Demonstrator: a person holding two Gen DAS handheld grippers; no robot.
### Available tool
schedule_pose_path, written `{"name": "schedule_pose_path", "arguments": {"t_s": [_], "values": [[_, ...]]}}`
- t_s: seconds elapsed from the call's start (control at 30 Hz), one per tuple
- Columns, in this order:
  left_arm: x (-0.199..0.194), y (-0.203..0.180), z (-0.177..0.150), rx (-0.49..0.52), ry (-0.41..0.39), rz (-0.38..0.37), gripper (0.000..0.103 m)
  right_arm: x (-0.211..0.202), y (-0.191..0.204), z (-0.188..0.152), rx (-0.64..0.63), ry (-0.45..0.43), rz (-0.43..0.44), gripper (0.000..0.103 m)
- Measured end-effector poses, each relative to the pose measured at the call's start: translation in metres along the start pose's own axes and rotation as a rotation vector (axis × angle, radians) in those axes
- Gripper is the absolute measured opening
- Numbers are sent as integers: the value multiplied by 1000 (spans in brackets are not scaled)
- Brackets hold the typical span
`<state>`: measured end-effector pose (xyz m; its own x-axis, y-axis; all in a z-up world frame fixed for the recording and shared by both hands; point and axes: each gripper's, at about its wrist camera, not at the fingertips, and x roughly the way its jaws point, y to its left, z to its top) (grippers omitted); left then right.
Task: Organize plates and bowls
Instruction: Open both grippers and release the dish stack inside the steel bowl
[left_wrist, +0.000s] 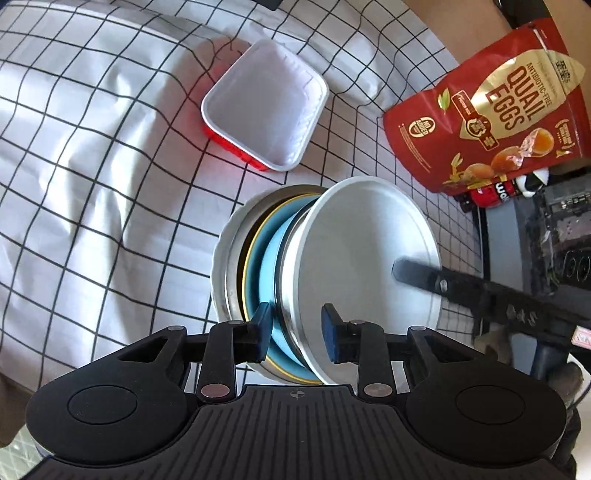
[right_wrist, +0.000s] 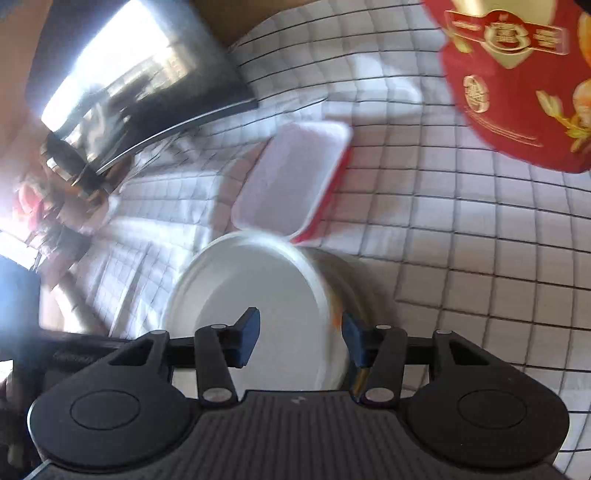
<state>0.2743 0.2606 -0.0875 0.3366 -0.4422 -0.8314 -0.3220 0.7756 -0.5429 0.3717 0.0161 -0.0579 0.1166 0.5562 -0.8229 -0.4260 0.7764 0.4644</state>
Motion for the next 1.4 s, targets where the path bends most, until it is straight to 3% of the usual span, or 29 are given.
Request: {"name": "schedule_pose_path", "arguments": {"t_s": [0.2,0.33,0.47,0.6,0.87,1.1,1.4], "values": [[8,3,1,13,12,15,35,-5,15,-8,-74,2,-17,54],[2,5,4,10,34,-10,30,-3,4,-6,-40,10,-14,52],[-17,-1,4,19,2,-35,29,-4,-11,-3,3,15,-23,52],[-27,-7,4,26,-14,-72,29,-8,-16,0,22,20,27,50],[-18,3,6,-10,2,-14,28,-20,5,-5,-57,23,65,53],[-21,-7,3,32,2,-18,26,-18,-5,-8,-57,33,-9,51],[-29,-7,7,54,-14,13,25,-22,-18,-6,-26,22,-17,51]]}}
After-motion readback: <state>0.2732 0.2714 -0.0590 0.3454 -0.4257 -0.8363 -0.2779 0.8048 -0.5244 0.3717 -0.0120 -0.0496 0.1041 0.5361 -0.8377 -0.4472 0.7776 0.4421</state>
